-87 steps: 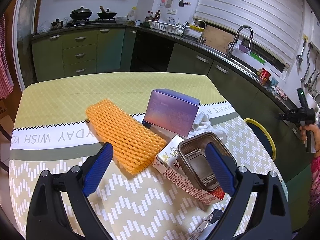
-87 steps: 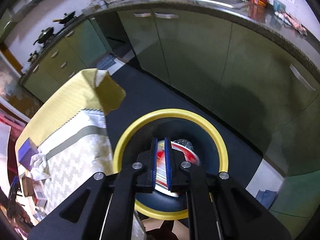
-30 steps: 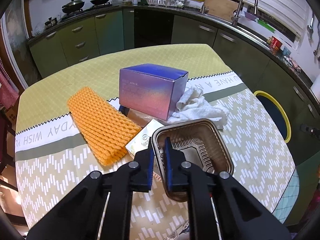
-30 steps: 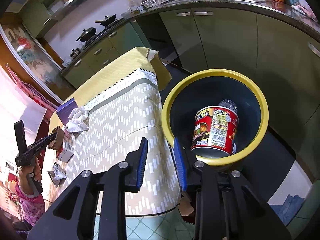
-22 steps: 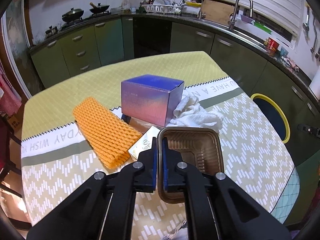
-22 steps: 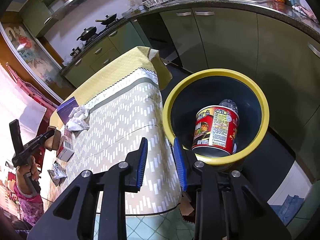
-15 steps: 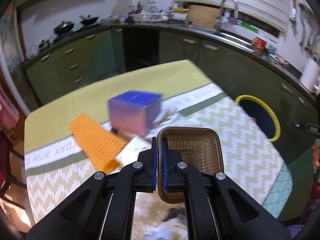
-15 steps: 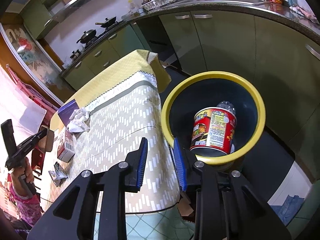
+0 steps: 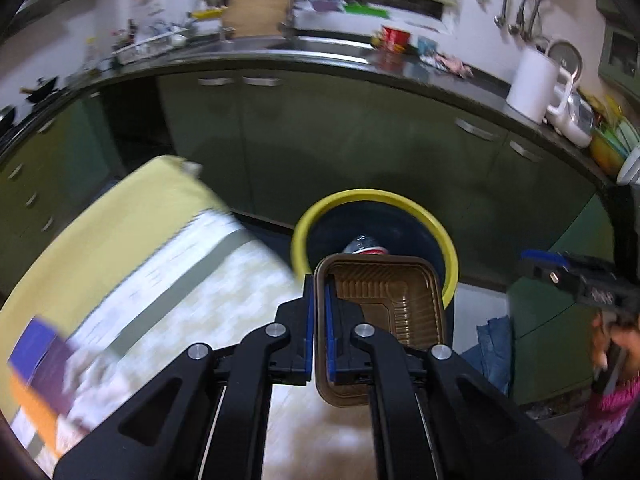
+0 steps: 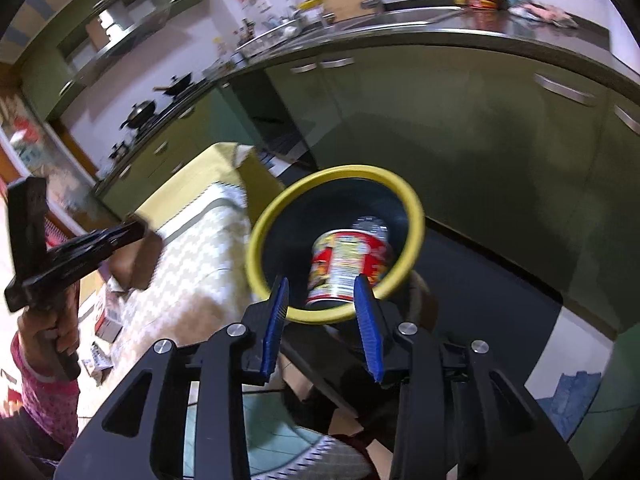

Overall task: Collect trash
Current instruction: 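Carry the foil tray into the yellow bin and open the left gripper, then return the right gripper to the table and grasp the purple box, then carry the purple box into the yellow bin and open the right gripper, then grasp the white chip bag with the left gripper, then carry the chip bag into the yellow bin and open the left gripper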

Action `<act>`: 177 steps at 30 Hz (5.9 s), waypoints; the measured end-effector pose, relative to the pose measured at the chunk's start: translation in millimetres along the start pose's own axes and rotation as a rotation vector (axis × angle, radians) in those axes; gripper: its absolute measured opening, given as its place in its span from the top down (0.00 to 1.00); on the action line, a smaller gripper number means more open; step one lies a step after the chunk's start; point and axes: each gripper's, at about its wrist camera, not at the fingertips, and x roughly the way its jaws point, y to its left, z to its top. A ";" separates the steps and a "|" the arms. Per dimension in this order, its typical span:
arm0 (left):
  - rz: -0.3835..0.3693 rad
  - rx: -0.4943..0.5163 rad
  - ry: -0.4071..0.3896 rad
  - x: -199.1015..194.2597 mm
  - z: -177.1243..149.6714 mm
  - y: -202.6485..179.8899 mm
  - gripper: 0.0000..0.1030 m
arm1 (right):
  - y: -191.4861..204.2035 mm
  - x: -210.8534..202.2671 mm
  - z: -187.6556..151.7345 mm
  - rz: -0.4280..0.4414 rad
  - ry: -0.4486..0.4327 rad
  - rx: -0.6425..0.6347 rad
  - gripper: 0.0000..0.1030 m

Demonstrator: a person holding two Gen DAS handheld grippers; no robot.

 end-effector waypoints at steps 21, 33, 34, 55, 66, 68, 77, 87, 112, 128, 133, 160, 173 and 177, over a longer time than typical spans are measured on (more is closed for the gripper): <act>-0.083 -0.188 -0.196 -55.2 -13.9 34.4 0.39 | -22.8 28.2 -15.4 -0.011 0.071 0.052 0.53; 0.187 -0.299 -0.411 -176.3 -134.8 153.6 0.30 | 110.1 73.7 4.5 0.058 0.141 -0.205 0.42; 0.209 -0.319 -0.426 -182.8 -144.5 166.8 0.30 | 130.7 81.5 6.9 0.084 0.148 -0.246 0.41; 0.230 -0.505 -0.471 -199.2 -197.4 236.6 0.24 | 408.1 251.3 8.8 0.501 0.253 -0.809 0.10; 0.214 -0.484 -0.458 -193.4 -195.2 230.3 0.23 | 433.2 290.9 -9.6 0.531 0.312 -0.827 0.15; 0.214 -0.485 -0.458 -192.7 -194.8 230.4 0.23 | 434.0 292.6 -11.0 0.531 0.317 -0.819 0.23; 0.208 -0.480 -0.456 -191.5 -194.8 229.1 0.23 | 434.3 260.9 1.0 0.549 0.242 -0.792 0.24; 0.207 -0.482 -0.446 -189.2 -195.6 231.2 0.23 | 398.9 182.0 43.2 0.533 0.103 -0.711 0.24; 0.131 -0.336 -0.396 -170.9 -182.4 196.3 0.20 | 36.4 169.0 51.7 -0.291 0.090 -0.089 0.16; 0.043 -0.163 -0.296 -181.5 -180.8 156.0 0.19 | 88.6 72.3 9.0 -0.110 -0.005 -0.148 0.13; 0.032 -0.051 -0.188 -180.4 -199.3 130.1 0.19 | 90.1 55.2 -1.0 -0.068 -0.020 -0.148 0.12; 0.009 -0.002 0.097 -126.4 -245.7 115.6 0.60 | 109.2 46.4 -16.4 0.010 -0.001 -0.189 0.12; 0.026 0.027 0.059 -149.7 -237.5 92.1 0.62 | 106.9 42.8 -15.2 0.020 -0.010 -0.183 0.12; 0.021 0.038 0.037 -158.0 -225.0 82.4 0.62 | 106.5 39.3 -14.5 0.022 -0.018 -0.181 0.12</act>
